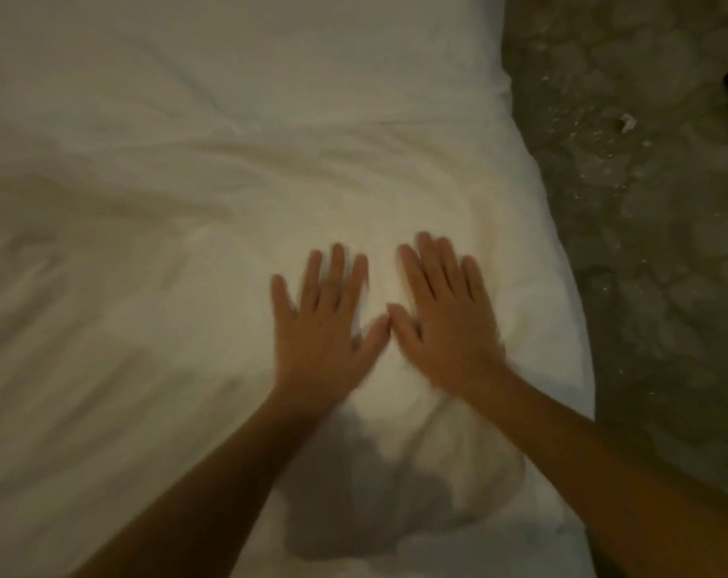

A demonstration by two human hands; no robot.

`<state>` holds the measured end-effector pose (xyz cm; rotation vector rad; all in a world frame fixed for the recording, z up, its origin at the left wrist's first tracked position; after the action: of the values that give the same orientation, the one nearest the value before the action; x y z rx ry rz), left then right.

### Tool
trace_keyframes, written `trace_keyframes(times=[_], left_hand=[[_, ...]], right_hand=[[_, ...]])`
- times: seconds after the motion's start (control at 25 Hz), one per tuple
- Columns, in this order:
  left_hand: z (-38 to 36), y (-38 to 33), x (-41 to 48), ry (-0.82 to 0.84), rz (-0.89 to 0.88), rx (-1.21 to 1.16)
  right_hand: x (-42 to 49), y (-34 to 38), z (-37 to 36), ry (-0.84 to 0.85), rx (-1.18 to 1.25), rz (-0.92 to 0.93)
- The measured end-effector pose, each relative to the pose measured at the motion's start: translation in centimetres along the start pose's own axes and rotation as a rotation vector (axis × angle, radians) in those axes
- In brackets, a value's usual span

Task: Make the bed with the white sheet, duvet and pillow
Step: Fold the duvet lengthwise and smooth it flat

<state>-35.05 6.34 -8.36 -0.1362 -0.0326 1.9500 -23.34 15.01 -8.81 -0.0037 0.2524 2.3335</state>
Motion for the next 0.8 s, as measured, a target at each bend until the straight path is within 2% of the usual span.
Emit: trace_keyframes(times=[0.08,0.2,0.64,0.8], left_hand=[[-0.8,-1.5,-5.5,0.026,-0.013,-0.046],[-1.2,-2.2,-9.1,0.060,0.000,-0.053],[-0.6,-2.5,-12.2,0.015,-0.023,-0.084],[0.2,-1.4,-13.1,0.022,-0.107,-0.091]], right_hand=[[-5.5,0.8,-0.1,0.032,-0.011,-0.014],[-9.6,1.0,-0.5,0.058,-0.024,-0.090],[-12.3,2.0,-0.9,0.029,-0.045,-0.146],[-12.3,1.7,-0.5,0.036,-0.027,-0.140]])
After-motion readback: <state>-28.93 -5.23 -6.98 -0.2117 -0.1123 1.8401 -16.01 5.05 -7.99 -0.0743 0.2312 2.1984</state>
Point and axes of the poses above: each hand's wrist, its own x-axis towards the middle knuckle, its own z-axis out of the back of the hand, y = z × x, the point moved 5 cm from there along x, towards the middle knuckle, and after that the axes turned 2 degrees about y, right-handed, at the moved point
